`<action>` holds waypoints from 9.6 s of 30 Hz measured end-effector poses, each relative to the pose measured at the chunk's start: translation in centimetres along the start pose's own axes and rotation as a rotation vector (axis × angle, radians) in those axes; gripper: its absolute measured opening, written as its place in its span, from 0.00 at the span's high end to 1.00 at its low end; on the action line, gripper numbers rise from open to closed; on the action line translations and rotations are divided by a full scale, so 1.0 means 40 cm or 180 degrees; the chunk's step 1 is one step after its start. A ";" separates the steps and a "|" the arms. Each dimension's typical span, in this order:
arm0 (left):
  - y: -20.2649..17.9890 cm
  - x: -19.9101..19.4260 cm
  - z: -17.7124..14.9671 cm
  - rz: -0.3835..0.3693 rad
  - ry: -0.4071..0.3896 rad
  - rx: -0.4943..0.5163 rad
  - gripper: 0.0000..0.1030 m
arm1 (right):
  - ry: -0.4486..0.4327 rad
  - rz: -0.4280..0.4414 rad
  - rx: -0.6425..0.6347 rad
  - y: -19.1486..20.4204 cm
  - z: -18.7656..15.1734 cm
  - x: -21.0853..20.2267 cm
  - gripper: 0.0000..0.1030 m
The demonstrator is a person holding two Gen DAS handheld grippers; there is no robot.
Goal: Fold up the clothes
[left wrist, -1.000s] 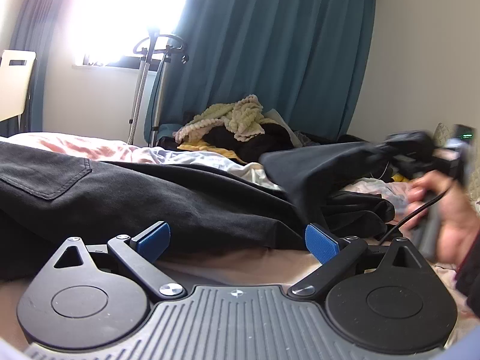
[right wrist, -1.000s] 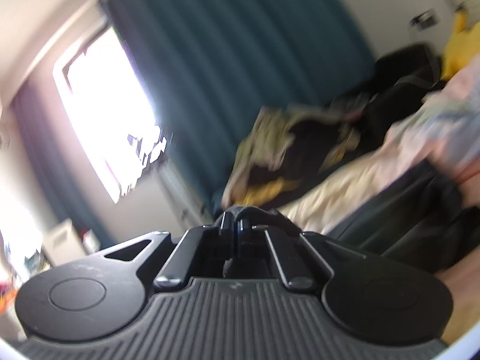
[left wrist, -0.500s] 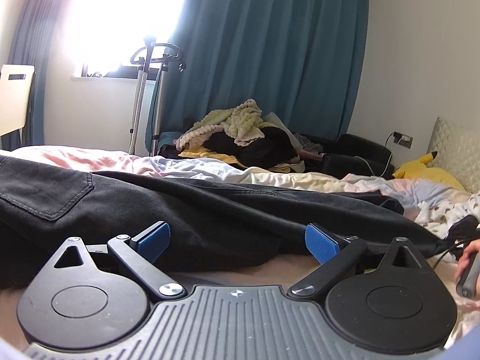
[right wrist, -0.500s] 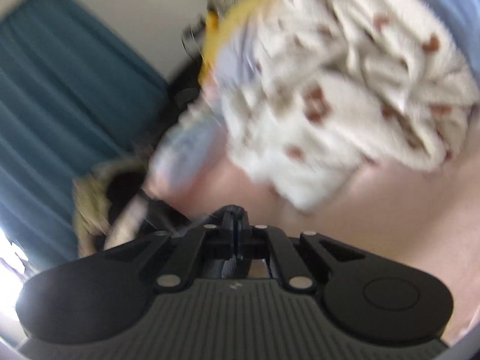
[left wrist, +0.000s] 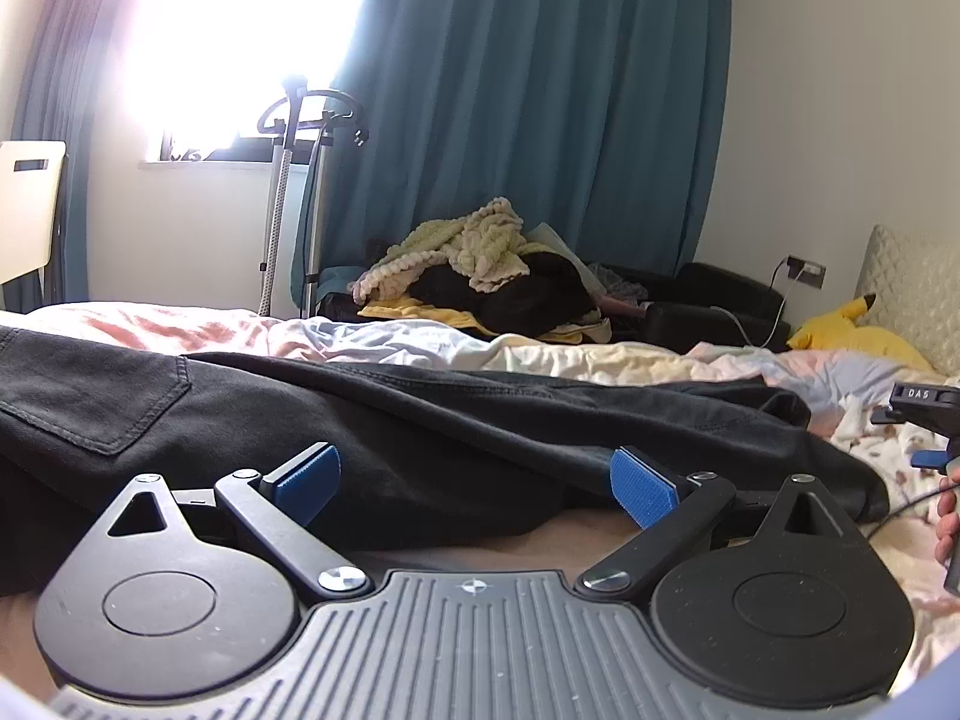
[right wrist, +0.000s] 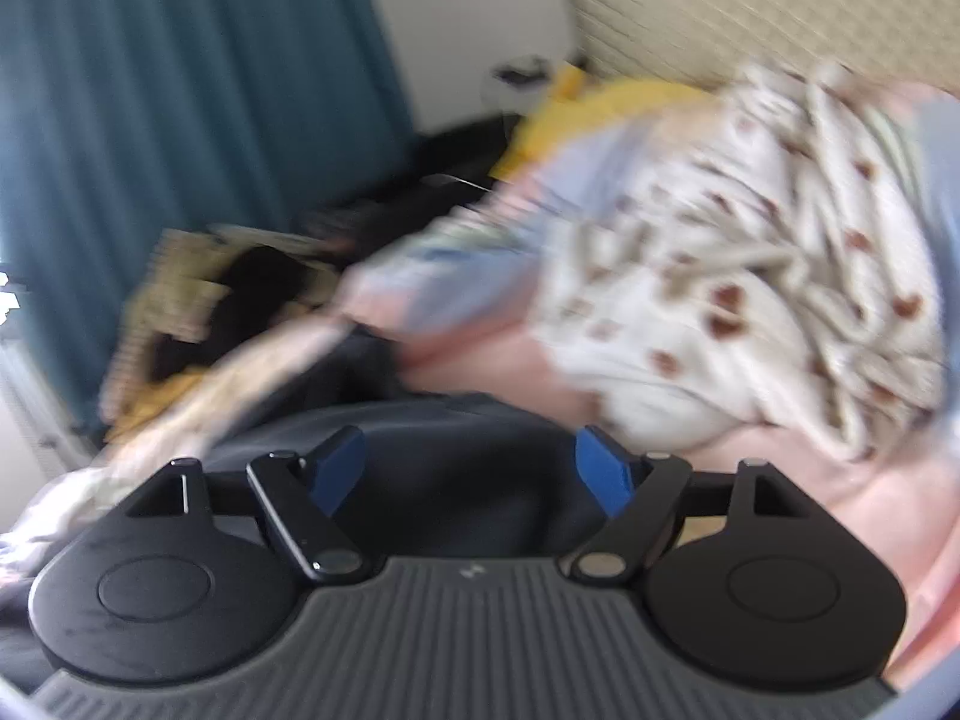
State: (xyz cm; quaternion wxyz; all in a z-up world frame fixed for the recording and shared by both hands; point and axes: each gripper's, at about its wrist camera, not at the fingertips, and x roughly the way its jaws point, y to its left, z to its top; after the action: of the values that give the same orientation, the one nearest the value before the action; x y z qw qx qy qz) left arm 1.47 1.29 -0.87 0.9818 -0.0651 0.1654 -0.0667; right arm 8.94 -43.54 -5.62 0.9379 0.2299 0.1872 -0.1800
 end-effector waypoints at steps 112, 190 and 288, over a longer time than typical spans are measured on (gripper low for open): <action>0.316 -0.553 0.008 -0.1373 0.1042 -0.0938 0.36 | 0.1257 0.2019 -0.1055 0.398 -0.294 -0.148 0.20; 0.598 -0.105 0.064 0.0004 0.1646 0.1080 0.13 | 0.1022 0.1758 -0.0445 0.377 -0.228 -0.069 0.19; -0.107 0.048 -0.150 -0.1687 0.1873 0.0660 0.93 | 0.0460 0.0775 0.0533 0.096 -0.013 -0.033 0.18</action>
State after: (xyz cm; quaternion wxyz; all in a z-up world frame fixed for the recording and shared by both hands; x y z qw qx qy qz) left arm 0.82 -3.83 -6.45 0.8428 0.0157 0.4090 -0.3495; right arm 9.27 -39.75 -4.08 0.9144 0.3406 0.2093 -0.0630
